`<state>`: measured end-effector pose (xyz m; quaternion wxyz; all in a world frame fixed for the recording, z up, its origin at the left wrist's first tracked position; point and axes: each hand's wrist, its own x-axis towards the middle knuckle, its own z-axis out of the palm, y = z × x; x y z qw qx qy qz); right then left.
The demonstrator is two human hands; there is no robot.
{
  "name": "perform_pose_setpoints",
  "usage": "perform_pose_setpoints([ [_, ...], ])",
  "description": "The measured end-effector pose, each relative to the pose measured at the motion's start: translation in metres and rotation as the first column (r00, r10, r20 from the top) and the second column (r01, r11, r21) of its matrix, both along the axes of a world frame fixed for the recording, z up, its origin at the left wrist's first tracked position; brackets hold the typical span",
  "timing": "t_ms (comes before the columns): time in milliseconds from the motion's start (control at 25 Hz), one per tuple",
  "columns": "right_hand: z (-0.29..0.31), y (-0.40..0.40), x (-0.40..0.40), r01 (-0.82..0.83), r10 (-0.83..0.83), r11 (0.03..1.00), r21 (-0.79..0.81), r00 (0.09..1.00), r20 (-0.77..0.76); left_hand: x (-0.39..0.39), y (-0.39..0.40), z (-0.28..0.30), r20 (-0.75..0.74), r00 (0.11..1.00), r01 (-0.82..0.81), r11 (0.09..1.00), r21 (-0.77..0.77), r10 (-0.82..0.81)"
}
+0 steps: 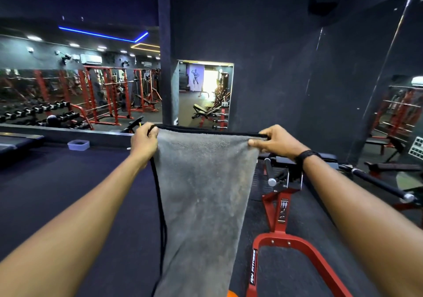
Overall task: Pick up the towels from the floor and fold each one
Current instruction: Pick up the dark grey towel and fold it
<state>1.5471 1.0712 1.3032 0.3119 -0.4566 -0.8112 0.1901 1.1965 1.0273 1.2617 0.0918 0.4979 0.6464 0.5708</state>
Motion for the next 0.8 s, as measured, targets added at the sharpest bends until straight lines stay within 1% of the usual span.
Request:
perform_pose_setpoints([
  [80,-0.003,0.000,-0.006,0.016,-0.006,0.998,0.064,0.988,-0.155,0.004,-0.003,0.002,-0.001,0.997,-0.081,0.996,0.023,0.081],
  [160,-0.004,-0.002,-0.008,0.003,0.033,0.995,0.104,0.941,-0.337,-0.001,-0.003,0.003,0.046,0.998,-0.039,0.995,0.090,0.035],
  [200,-0.005,-0.003,-0.006,-0.017,0.051,0.996,0.083,0.902,-0.428,-0.006,-0.001,0.002,0.058,0.998,0.010,0.994,0.109,-0.016],
  [240,-0.007,-0.003,-0.004,-0.032,0.048,0.999,0.041,0.872,-0.487,-0.011,0.000,0.000,0.053,0.997,0.057,0.993,0.100,-0.062],
  [280,-0.008,-0.002,-0.001,-0.048,0.030,0.999,-0.024,0.863,-0.505,-0.016,0.001,-0.002,0.043,0.994,0.101,0.992,0.072,-0.105],
  [360,-0.014,-0.004,0.004,-0.072,0.004,0.987,-0.145,0.907,-0.422,-0.023,0.001,-0.012,0.027,0.973,0.230,0.972,-0.048,-0.229],
  [400,-0.018,-0.005,0.007,-0.086,0.008,0.974,-0.209,0.937,-0.350,-0.022,-0.002,-0.016,0.052,0.950,0.311,0.937,-0.158,-0.306],
  [440,-0.022,-0.009,0.009,-0.099,0.023,0.954,-0.284,0.965,-0.260,-0.019,-0.008,-0.018,0.092,0.923,0.384,0.867,-0.318,-0.375],
  [480,-0.025,-0.012,0.012,-0.110,0.058,0.926,-0.361,0.987,-0.151,-0.015,-0.013,-0.017,0.125,0.892,0.437,0.760,-0.480,-0.434],
  [520,-0.024,-0.015,0.014,-0.121,0.099,0.904,-0.411,0.992,-0.076,-0.009,-0.016,-0.012,0.145,0.870,0.465,0.686,-0.559,-0.471],
  [560,-0.017,-0.015,0.015,-0.137,0.116,0.899,-0.417,0.990,-0.073,-0.003,-0.015,-0.004,0.183,0.854,0.504,0.683,-0.528,-0.488],
  [600,-0.005,-0.013,0.015,-0.154,0.096,0.922,-0.354,0.980,-0.177,0.003,-0.012,0.007,0.256,0.841,0.541,0.753,-0.374,-0.477],
  [640,0.010,-0.010,0.016,-0.152,0.045,0.956,-0.253,0.923,-0.383,0.009,-0.009,0.021,0.386,0.798,0.544,0.829,-0.129,-0.463],
  [680,0.026,-0.005,0.018,-0.166,0.025,0.969,-0.180,0.799,-0.601,0.014,-0.005,0.034,0.496,0.703,0.539,0.837,0.096,-0.509],
  [720,0.035,-0.003,0.017,-0.234,0.049,0.958,-0.163,0.697,-0.716,0.019,-0.004,0.041,0.511,0.635,0.574,0.797,0.189,-0.579],
  [760,0.033,-0.004,0.012,-0.303,0.064,0.930,-0.208,0.690,-0.721,0.024,-0.007,0.035,0.460,0.646,0.635,0.763,0.120,-0.609],
  [800,0.018,-0.006,0.007,-0.343,0.062,0.893,-0.292,0.735,-0.675,0.030,-0.013,0.020,0.380,0.685,0.681,0.732,-0.031,-0.622],
])
